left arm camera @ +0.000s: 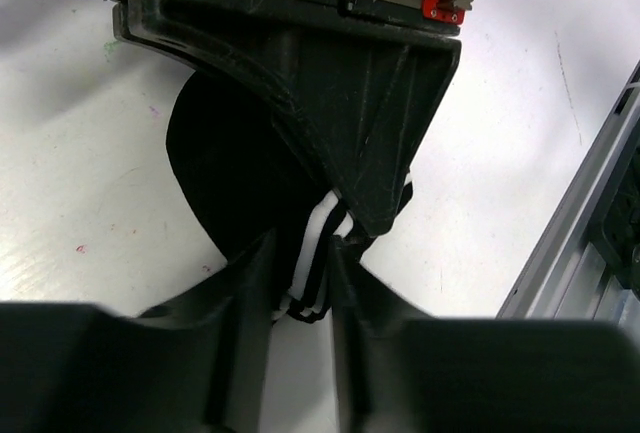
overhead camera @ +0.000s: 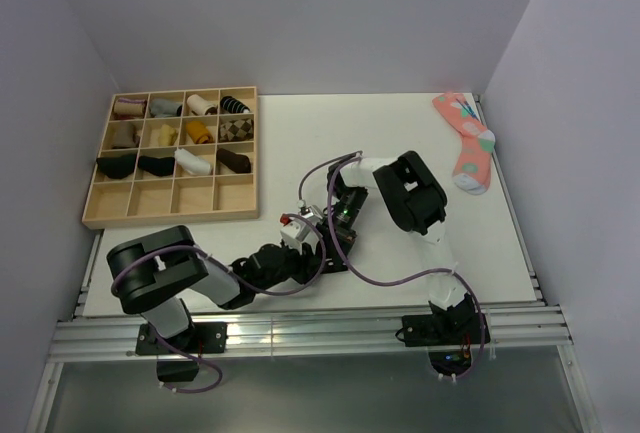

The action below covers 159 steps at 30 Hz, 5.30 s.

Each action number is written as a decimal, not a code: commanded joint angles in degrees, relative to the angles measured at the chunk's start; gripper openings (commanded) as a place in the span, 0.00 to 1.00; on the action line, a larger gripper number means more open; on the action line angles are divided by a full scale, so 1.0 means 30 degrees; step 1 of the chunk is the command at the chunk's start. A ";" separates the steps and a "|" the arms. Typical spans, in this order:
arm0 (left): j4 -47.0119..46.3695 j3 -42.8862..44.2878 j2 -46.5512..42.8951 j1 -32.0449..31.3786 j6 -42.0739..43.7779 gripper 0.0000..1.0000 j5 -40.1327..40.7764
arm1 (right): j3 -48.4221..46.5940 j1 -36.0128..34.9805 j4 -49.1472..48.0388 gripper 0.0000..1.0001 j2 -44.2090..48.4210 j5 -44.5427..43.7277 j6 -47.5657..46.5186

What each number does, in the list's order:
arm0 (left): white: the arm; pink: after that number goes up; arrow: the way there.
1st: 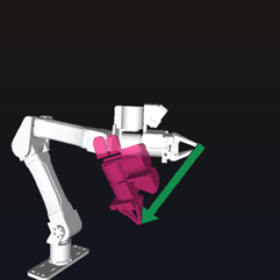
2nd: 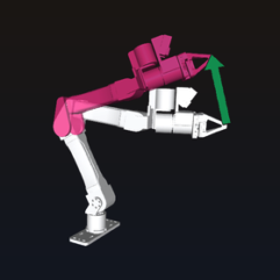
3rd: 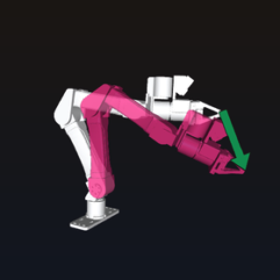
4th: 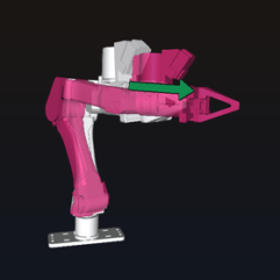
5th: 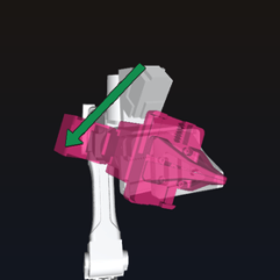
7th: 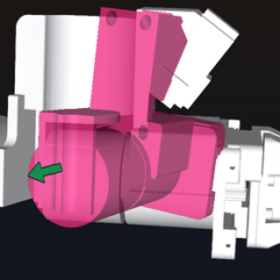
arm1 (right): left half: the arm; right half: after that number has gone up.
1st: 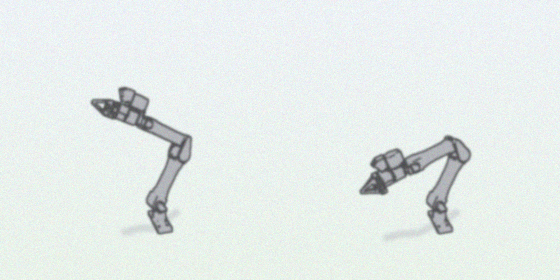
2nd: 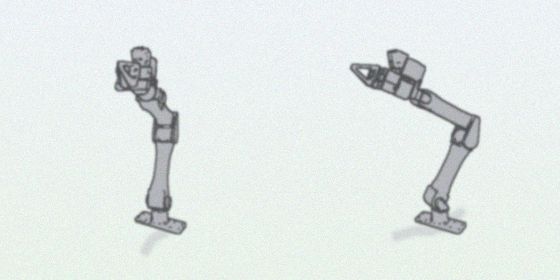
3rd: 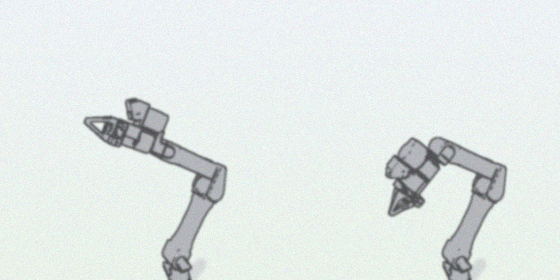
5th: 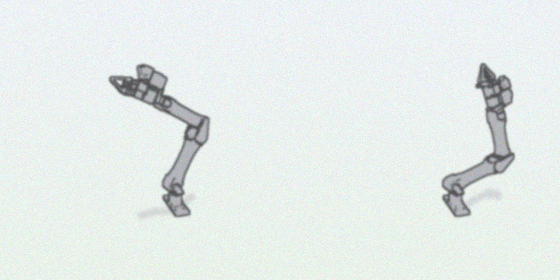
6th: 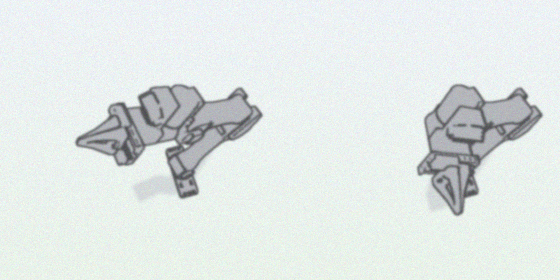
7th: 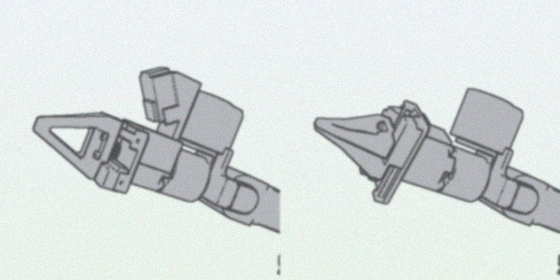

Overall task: Roll the socks
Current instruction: Roll the sock at the center of the board.

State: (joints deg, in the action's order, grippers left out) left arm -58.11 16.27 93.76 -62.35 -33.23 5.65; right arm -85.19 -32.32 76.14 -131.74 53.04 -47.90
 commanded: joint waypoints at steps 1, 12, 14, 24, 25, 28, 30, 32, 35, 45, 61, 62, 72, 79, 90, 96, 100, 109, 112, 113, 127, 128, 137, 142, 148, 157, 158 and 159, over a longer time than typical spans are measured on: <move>-0.0963 0.0552 0.0681 -0.0136 -0.0317 0.29 -0.0389 | -0.0550 0.0166 0.0490 0.19 -0.0324 0.0017 -0.0528; 0.6734 0.3389 0.0245 -0.0136 -0.2633 0.00 0.0079 | 0.0650 0.0225 -0.2349 0.33 0.1373 -0.0920 0.1724; 0.9016 0.4093 0.0155 -0.0136 -0.3101 0.00 0.0662 | 0.0885 0.0254 -0.3258 0.38 0.2047 -0.1096 0.2195; 1.6085 0.6527 -0.0255 -0.0136 -0.4449 0.00 0.1165 | 0.1383 0.1952 -0.6510 0.47 0.4567 -0.1449 0.5300; 1.6639 0.6616 -0.0314 -0.0136 -0.4653 0.00 0.1164 | 0.1471 0.2185 -0.6889 0.47 0.4830 -0.1361 0.5650; 1.7083 0.6880 -0.0402 0.0010 -0.5062 0.00 0.0610 | 0.1705 0.3211 -0.7826 0.47 0.5270 -0.1330 0.6589; 1.7668 0.7056 -0.0431 0.0127 -0.5211 0.00 0.0316 | 0.1939 0.3914 -0.8181 0.46 0.5534 -0.1215 0.6854; 1.8135 0.7115 -0.0519 0.0391 -0.5444 0.00 -0.0240 | 0.2467 0.4499 -0.8913 0.46 0.6090 -0.1418 0.7030; 1.8313 0.6998 -0.0899 0.0976 -0.5562 0.00 -0.1558 | 0.3461 0.4882 -0.9761 0.46 0.7143 -0.2294 0.6739; 2.0130 0.7700 -0.0991 0.3085 -0.5855 0.00 -0.6421 | 0.7094 0.5909 -1.1434 0.44 1.1535 -0.2769 0.3961; 1.9603 0.8286 0.1443 0.5019 -0.7613 0.00 -1.2165 | 1.4069 -0.0974 -1.7176 0.45 1.9479 -0.6925 0.1816; 1.9690 0.8403 0.1589 0.5108 -0.7643 0.00 -1.2341 | 1.4157 -0.1179 -1.7263 0.43 1.9655 -0.7014 0.1903; 1.9544 0.8814 0.2381 0.5752 -0.9312 0.00 -1.3691 | 1.6236 -0.4696 -1.8639 0.39 2.0916 -0.8802 0.2373; 1.8958 0.8755 0.2440 0.6192 -0.9694 0.00 -1.3866 | 1.6765 -0.4989 -1.8729 0.39 2.1677 -0.8773 0.2343; 1.8726 0.8785 0.2703 0.6397 -0.9986 0.00 -1.4158 | 1.7000 -0.6629 -1.8905 0.39 2.1122 -0.9328 0.2519; 1.8636 0.8872 0.2967 0.6427 -0.9987 0.00 -1.4306 | 1.6970 -0.7654 -1.9080 0.40 2.0508 -1.0411 0.2812; 1.8665 0.9048 0.3026 0.6427 -0.9928 0.00 -1.4452 | 1.6941 -0.8241 -1.9607 0.38 1.9221 -1.1553 0.3251; 1.8608 0.9107 0.3025 0.6485 -0.9665 0.00 -1.4744 | 1.6940 -0.8593 -2.0836 0.36 1.8396 -1.3514 0.3807; 1.8490 0.8961 0.3055 0.6485 -0.9635 0.00 -1.4861 | 1.6941 -0.8564 -2.1161 0.36 1.8543 -1.4043 0.3780; 1.8461 0.8932 0.3084 0.6485 -0.9606 0.00 -1.4891 | 1.6970 -0.8564 -2.1364 0.36 1.8630 -1.4191 0.3750; 1.8226 0.8550 0.2967 0.6544 -0.9606 0.00 -1.4979 | 1.7673 -0.8711 -2.1513 0.44 2.0007 -1.4310 0.2988; 1.8255 0.8579 0.2996 0.6544 -0.9577 0.00 -1.4950 | 1.7731 -0.8711 -2.1570 0.44 2.0037 -1.4309 0.2930; 1.8167 0.8463 0.3055 0.6573 -0.9606 0.00 -1.4950 | 1.8405 -0.8740 -2.1396 0.48 2.1794 -1.3461 0.2314; 1.8138 0.8433 0.3026 0.6602 -0.9606 0.00 -1.4949 | 1.8464 -0.8740 -2.1542 0.48 2.1678 -1.3285 0.2168; 1.8080 0.8375 0.3026 0.6632 -0.9576 0.00 -1.4979 | 1.8172 -0.8740 -2.0928 0.48 2.1298 -1.2525 0.2109; 1.7992 0.8404 0.3143 0.6691 -0.9430 0.00 -1.5155 | 1.7674 -0.8828 -2.0692 0.47 1.9833 -1.2991 0.2138; 1.7992 0.8404 0.3143 0.6691 -0.9430 0.01 -1.5126 | 1.7557 -0.8828 -2.0692 0.46 1.9600 -1.3136 0.2109; 1.7963 0.8346 0.3114 0.6691 -0.9401 0.00 -1.5155 | 1.7527 -0.8857 -2.0837 0.46 1.9540 -1.3254 0.2167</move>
State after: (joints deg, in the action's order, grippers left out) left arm -4.19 42.37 102.26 -42.44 -63.61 -40.07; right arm -30.57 -58.28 13.56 -72.12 14.33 -41.08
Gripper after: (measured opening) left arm 0.041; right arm 0.465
